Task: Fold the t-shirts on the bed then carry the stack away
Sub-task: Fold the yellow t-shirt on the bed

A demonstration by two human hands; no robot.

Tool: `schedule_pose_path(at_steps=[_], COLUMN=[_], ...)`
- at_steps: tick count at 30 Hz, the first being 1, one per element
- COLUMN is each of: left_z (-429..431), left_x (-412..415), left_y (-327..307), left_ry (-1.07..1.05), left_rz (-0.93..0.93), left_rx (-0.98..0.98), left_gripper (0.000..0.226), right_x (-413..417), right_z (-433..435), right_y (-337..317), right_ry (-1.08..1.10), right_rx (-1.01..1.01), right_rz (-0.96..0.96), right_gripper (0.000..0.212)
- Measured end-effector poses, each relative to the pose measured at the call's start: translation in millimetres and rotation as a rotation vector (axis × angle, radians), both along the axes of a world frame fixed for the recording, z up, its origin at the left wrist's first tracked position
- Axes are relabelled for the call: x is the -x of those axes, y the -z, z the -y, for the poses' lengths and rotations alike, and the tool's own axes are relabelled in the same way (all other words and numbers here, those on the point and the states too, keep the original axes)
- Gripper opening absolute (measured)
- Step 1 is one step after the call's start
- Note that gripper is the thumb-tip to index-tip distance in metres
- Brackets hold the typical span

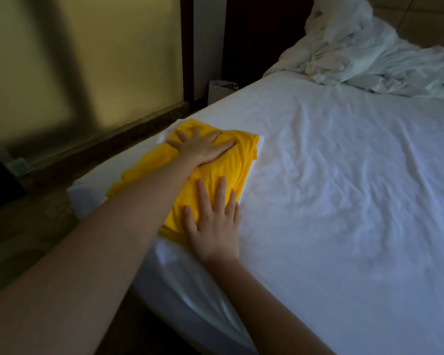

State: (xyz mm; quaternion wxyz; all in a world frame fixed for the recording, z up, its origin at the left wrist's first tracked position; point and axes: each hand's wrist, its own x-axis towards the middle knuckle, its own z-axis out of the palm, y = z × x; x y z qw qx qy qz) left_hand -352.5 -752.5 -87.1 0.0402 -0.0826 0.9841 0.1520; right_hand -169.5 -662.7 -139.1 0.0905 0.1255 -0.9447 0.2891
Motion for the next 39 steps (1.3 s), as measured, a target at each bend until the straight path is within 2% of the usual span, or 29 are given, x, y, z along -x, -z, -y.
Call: schedule_pose_path(at_steps=[3, 6, 9, 11, 13, 15, 20, 23, 25, 27, 29, 32, 36, 39], left_z=[0, 12, 41, 49, 49, 47, 33, 14, 2, -15, -38, -82, -162, -229], left_x=[-7, -38, -96, -135, -144, -138, -156, -183, -202, -216, -223, -227, -235, -244], left_y=[1, -8, 5, 20, 24, 15, 15, 18, 20, 20, 15, 5, -5, -4], left_ry=[0.019, 0.075, 0.06, -0.036, -0.062, -0.035, -0.103, -0.121, -0.087, -0.047, -0.015, 0.121, 0.37, 0.522], left_rz=[-0.058, -0.22, -0.356, -0.356, -0.296, -0.24, -0.276, -0.327, -0.34, -0.313, -0.268, -0.297, -0.341, -0.304], left_rx=[-0.004, -0.055, 0.146, 0.208, 0.17, 0.159, 0.221, 0.099, 0.017, -0.012, -0.002, 0.017, -0.071, -0.132], left_gripper=[0.072, 0.053, 0.046, 0.047, 0.047, 0.048, 0.048, 0.055, 0.069, 0.074, 0.064, 0.04, 0.044, 0.032], right_x=[1, 2, 3, 4, 3, 1, -6, -19, -29, -38, -43, -53, -76, -102], right_z=[-1, -1, 0, 1, 2, 0, -12, -29, -47, -70, -99, -152, -240, -311], right_y=[3, 7, 9, 11, 9, 5, 0, -1, -5, -10, -14, -23, -28, -29], right_ry=[-0.01, 0.001, 0.01, 0.023, 0.022, -0.012, -0.062, -0.116, -0.12, -0.094, -0.056, 0.034, 0.129, 0.231], right_rx=[0.015, 0.032, 0.035, 0.011, -0.014, -0.022, -0.022, -0.032, -0.053, -0.085, -0.105, -0.058, -0.108, -0.178], right_rz=[-0.052, -0.095, -0.106, -0.163, -0.148, -0.06, -0.026, -0.058, -0.058, -0.069, -0.073, -0.162, -0.284, -0.292], right_gripper=[0.088, 0.092, 0.091, 0.081, 0.074, 0.079, 0.091, 0.094, 0.086, 0.085, 0.084, 0.065, 0.049, 0.046])
